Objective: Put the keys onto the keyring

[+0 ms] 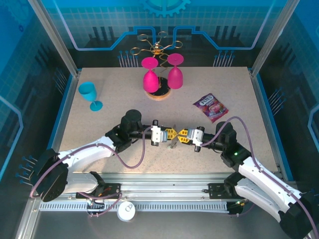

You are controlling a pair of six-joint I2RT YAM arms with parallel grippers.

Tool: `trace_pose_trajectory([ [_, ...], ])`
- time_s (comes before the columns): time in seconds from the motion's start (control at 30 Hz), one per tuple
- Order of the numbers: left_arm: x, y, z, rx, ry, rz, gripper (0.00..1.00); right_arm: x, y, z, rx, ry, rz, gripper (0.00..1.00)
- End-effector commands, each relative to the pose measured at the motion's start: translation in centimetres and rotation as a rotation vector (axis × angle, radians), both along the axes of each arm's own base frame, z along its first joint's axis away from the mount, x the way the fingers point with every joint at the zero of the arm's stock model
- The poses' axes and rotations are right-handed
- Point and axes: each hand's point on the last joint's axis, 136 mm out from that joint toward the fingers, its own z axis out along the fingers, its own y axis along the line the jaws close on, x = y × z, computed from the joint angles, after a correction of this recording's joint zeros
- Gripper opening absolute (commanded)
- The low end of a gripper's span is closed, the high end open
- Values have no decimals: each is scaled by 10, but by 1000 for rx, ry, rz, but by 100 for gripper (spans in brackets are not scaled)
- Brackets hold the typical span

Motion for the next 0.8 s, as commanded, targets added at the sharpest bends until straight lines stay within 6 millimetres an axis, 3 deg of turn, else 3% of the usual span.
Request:
trace_pose_trajectory([
  [0.0,-2,0,1,-27,-1,-19,0,-8,6,20,46,-55,47,16],
  [0.23,-1,0,-1,-32,9,-11,0,-5,3,23,55,-71,18,18],
  [0.5,-1,-1,2,-51,16,-13,0,-7,5,24,57,-62,32,0],
  [0.6,2,-1,1,-49,25,0,0,-7,5,25,47,-49,31,0],
  [0.67,8,0,-2,-31,36,38,13,-7,5,25,20,-34,29,0],
  [0.77,18,3,-9,21,52,100,20,-6,3,20,-73,4,18,0],
])
